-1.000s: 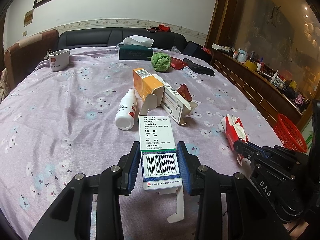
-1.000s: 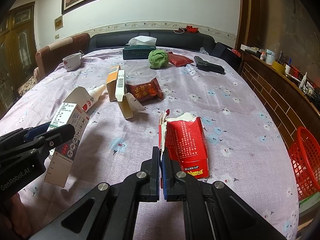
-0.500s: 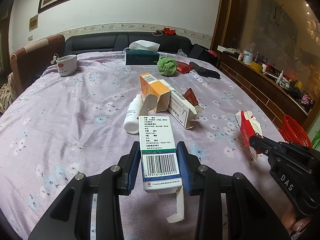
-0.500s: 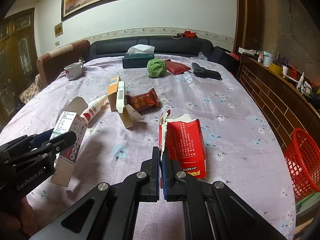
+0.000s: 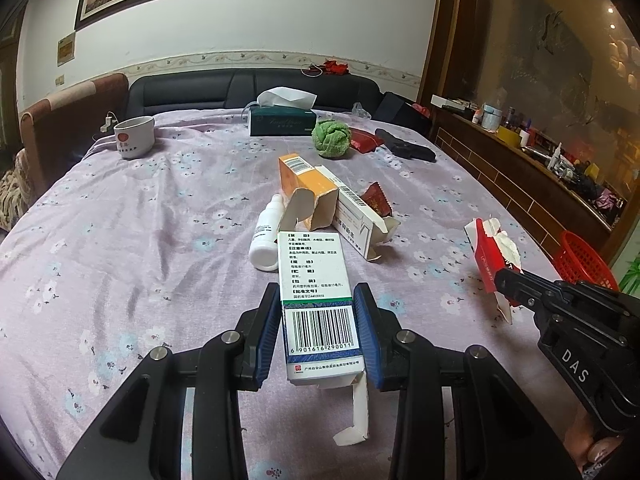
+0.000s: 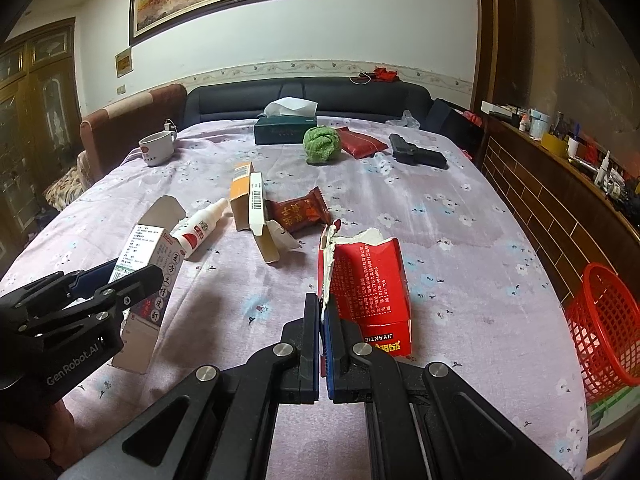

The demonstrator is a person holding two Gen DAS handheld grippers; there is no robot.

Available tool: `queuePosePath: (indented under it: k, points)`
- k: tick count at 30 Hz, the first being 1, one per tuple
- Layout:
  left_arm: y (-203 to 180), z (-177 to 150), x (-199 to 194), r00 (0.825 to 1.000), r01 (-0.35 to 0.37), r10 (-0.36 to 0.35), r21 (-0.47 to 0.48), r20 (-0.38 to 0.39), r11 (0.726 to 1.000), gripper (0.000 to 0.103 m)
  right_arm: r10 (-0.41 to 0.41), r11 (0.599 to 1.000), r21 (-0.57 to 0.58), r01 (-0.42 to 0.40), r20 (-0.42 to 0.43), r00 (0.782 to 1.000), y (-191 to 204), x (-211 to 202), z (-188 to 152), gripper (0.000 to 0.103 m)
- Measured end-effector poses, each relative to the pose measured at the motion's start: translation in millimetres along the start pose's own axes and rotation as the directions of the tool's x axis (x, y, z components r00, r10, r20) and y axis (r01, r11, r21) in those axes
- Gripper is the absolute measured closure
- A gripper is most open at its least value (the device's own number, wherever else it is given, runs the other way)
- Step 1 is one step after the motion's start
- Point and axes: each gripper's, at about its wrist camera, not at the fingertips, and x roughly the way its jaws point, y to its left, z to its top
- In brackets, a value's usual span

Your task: Collect trash

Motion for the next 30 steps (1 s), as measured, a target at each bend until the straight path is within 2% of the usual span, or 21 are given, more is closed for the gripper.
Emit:
queuePosePath:
  k: [30]
  points:
    - [-3.9, 2.3, -3.5, 1.000, 0.002, -0.002, 0.010, -0.002, 1.000, 0.068, -0.012, 1.000, 0.000, 0.012, 0.007, 1.000, -1.3, -0.3, -0.9, 0.101]
